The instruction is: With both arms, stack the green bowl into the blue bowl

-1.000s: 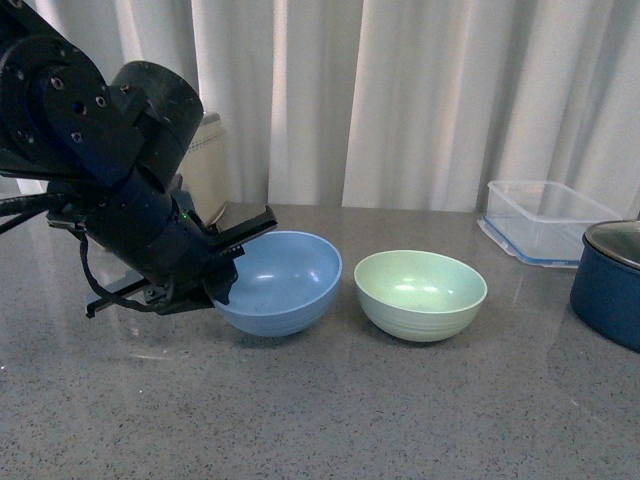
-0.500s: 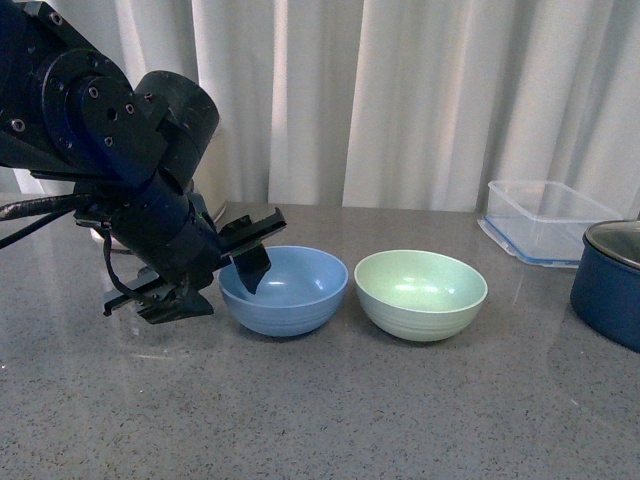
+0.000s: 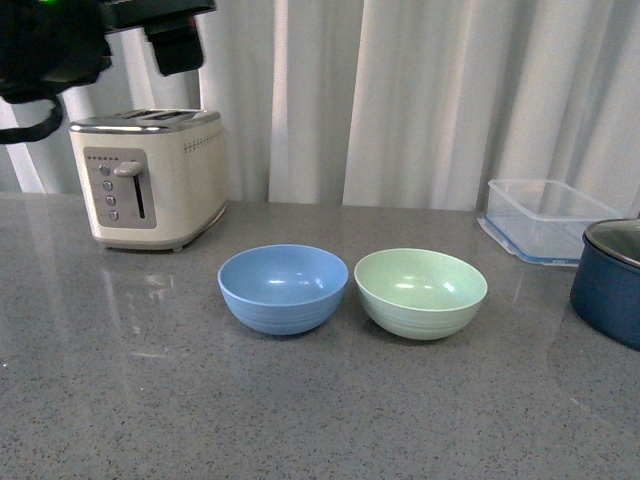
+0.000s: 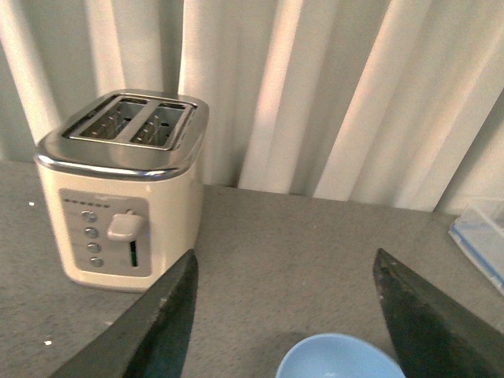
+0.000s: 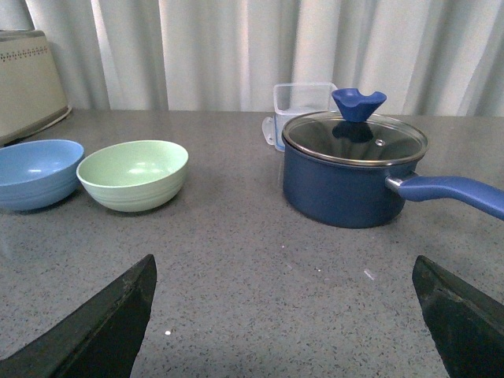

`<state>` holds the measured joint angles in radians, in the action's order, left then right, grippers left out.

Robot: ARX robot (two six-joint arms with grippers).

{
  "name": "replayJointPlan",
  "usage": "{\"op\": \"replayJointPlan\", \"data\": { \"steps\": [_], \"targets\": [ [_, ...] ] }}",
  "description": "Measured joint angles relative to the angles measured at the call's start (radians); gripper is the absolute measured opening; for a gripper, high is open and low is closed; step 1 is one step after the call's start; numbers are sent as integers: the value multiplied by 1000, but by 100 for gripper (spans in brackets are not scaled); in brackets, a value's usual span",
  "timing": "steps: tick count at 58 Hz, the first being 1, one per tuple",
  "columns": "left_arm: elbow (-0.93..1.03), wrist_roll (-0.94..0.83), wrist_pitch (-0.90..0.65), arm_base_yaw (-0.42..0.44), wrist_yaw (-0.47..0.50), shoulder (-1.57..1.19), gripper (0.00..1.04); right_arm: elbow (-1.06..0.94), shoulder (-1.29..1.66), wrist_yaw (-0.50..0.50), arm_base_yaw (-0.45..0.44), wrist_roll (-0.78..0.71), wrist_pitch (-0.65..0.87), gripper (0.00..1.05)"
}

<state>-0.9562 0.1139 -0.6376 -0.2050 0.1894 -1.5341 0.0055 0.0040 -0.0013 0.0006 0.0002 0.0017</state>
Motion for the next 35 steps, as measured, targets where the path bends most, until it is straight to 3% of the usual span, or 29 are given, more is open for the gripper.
{"op": "replayJointPlan", "data": {
  "steps": [9,20,35],
  "targets": [
    [280,-81,-120,46,-35,88,37,0,0,0,0,0,0,95],
    [472,-98,-190,84,-70,224,4,0,0,0,0,0,0,95],
    [668,-106,-214,124,-110,378,4,0,0,0,0,0,0,95]
  ]
}}
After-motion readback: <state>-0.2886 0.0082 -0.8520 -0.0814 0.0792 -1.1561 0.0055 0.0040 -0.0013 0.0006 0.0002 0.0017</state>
